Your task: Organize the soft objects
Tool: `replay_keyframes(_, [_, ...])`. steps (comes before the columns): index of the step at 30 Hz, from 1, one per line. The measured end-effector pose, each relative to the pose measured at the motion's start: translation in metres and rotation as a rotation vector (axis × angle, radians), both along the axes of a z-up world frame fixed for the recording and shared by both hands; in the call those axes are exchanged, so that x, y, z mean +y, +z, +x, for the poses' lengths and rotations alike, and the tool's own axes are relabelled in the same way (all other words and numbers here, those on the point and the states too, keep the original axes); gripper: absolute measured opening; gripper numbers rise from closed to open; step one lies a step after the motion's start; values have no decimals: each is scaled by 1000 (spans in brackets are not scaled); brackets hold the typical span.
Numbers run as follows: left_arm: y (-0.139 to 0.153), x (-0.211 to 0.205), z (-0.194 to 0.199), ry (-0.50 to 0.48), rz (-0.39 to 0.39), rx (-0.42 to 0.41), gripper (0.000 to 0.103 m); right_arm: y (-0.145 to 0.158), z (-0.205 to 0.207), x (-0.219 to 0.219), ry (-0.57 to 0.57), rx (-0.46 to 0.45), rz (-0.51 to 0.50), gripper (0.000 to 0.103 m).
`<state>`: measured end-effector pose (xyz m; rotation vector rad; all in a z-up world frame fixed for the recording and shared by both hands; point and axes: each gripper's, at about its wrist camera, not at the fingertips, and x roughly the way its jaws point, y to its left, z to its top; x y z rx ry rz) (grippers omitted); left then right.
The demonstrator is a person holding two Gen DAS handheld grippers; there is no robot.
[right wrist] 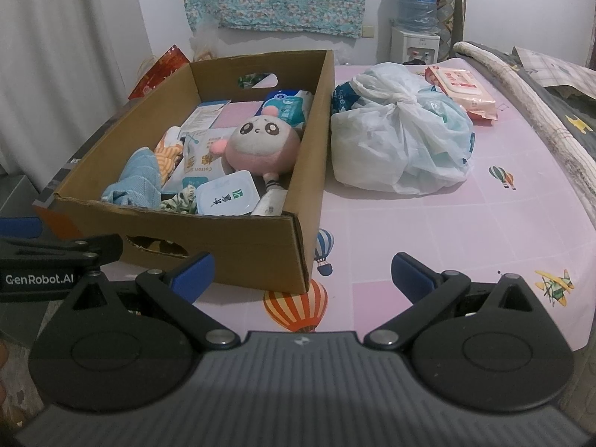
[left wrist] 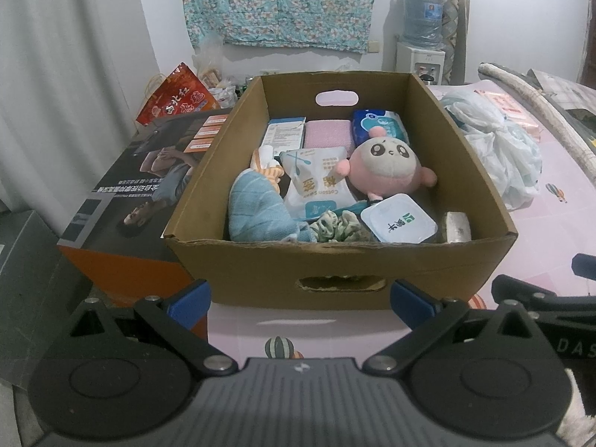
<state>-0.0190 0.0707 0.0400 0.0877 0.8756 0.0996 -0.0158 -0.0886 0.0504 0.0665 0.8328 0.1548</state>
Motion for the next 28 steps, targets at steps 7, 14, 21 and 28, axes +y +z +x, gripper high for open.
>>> replay_keyframes(7, [-1,1,0,0,3,0,103,0,0,0,1,0,-1,102])
replay_keyframes(14, [-1,1,0,1,3,0,103,0,1,1,3,0,-2,102])
replay_keyframes(21, [-1,3,-1,2,3,2,103,0,1,2,5,1,-3,102])
replay_keyframes(28, [-1,3,-1,2,3,2,103,0,1,2,4,-1,-4,102])
